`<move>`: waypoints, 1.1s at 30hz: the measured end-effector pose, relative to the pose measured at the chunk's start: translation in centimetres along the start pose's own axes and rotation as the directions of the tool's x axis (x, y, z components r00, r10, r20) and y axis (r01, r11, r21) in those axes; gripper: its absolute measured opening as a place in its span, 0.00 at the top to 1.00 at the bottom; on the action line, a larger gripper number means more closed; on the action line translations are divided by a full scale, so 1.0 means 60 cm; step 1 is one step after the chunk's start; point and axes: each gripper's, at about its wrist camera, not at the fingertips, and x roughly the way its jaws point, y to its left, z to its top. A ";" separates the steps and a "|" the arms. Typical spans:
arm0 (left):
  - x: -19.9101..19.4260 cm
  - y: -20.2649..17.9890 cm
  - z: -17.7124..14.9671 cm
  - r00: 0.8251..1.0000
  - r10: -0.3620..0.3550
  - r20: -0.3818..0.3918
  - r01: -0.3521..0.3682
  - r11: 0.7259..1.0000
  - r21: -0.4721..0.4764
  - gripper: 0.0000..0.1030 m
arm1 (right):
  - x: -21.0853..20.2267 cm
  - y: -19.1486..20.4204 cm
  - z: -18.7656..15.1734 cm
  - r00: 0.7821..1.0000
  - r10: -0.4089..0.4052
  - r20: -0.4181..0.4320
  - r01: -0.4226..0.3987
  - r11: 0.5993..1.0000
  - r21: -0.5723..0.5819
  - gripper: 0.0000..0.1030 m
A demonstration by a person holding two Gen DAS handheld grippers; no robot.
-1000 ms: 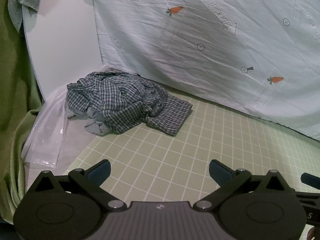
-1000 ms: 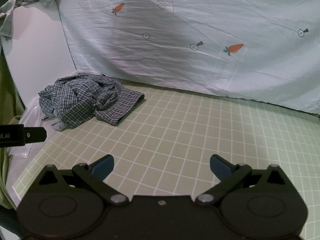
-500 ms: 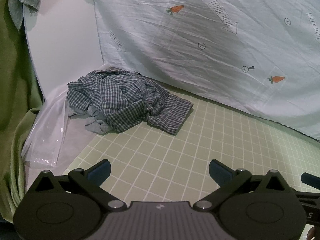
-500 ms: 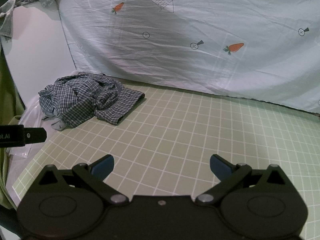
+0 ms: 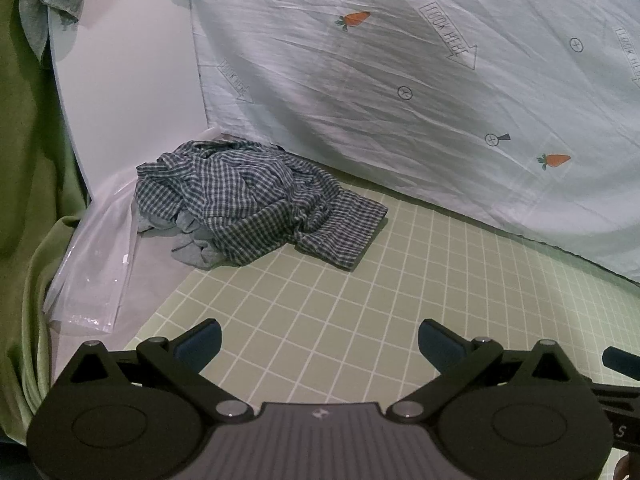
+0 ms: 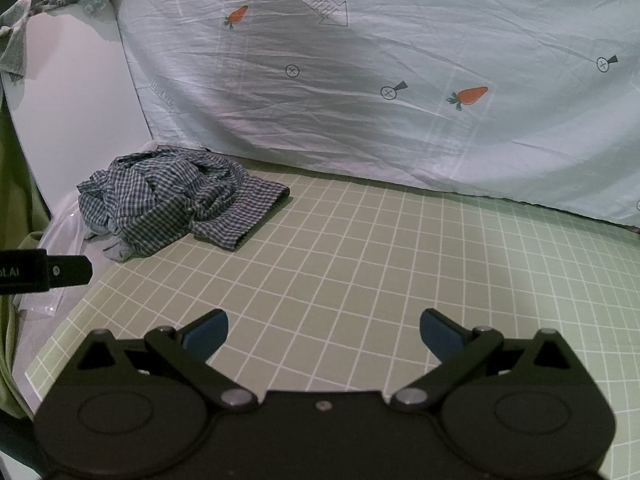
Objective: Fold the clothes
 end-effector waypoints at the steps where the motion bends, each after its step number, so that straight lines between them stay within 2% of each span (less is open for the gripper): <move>1: 0.000 0.000 0.001 1.000 -0.001 0.000 0.001 1.000 0.001 0.00 | 0.000 0.000 0.000 1.000 0.000 0.000 0.000 1.000 0.001 0.00; 22: 0.009 -0.001 0.008 1.000 -0.007 -0.013 0.007 1.000 0.004 0.00 | 0.003 0.000 0.000 1.000 0.012 0.000 -0.012 1.000 0.013 0.00; 33: 0.059 0.014 0.036 0.999 -0.029 -0.039 0.028 0.999 -0.024 0.00 | 0.040 0.019 0.029 1.000 0.003 0.005 -0.003 1.000 -0.014 0.00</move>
